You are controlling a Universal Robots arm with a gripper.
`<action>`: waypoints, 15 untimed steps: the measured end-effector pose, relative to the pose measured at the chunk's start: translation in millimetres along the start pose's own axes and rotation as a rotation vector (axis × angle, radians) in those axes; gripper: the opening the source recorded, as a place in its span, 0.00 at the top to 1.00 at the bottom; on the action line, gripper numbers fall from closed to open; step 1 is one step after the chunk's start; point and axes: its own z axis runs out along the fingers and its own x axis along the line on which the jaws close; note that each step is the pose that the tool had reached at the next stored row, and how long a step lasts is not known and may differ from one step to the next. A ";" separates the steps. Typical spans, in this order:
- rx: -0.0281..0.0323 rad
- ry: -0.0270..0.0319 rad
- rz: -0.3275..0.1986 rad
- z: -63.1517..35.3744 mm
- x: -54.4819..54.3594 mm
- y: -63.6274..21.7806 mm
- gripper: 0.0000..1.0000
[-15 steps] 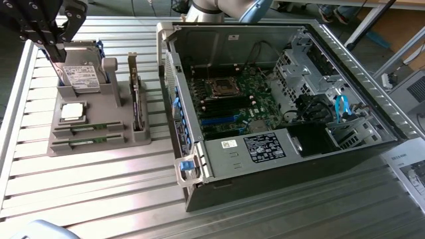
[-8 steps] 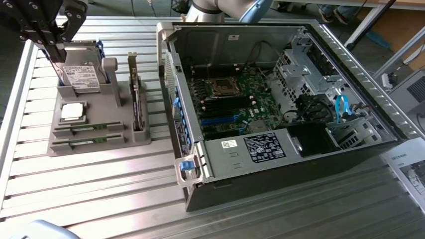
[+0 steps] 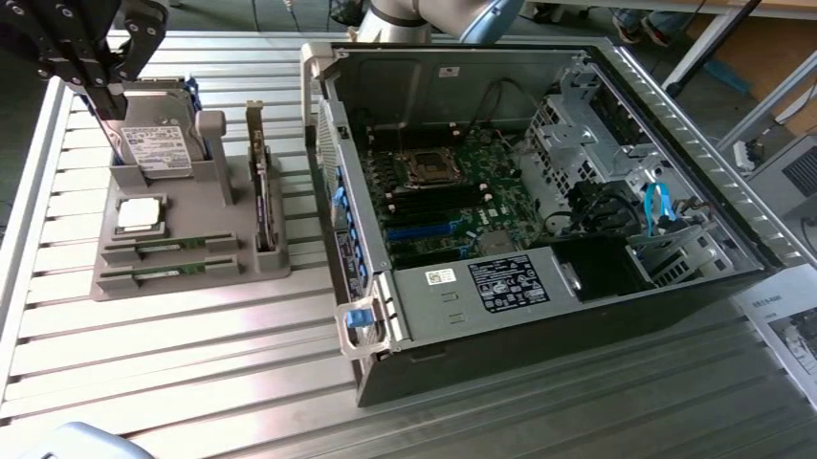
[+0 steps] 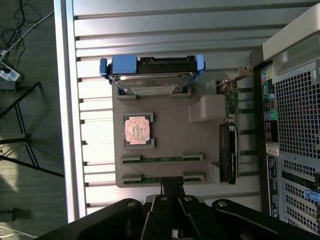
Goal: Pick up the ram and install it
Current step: 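Pick up the ram and move it above insertion slot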
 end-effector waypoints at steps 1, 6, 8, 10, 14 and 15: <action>-0.0001 0.0002 -0.003 0.0 0.0 0.0 0.90; -0.0004 0.0009 -0.021 0.0 0.0 0.0 0.90; -0.0006 0.0013 -0.028 0.0 0.0 0.0 0.90; -0.0008 0.0016 -0.037 0.0 0.0 0.0 0.90; -0.0012 0.0023 -0.052 0.0 0.0 0.0 0.90; -0.0012 0.0025 -0.057 0.0 0.0 0.0 0.90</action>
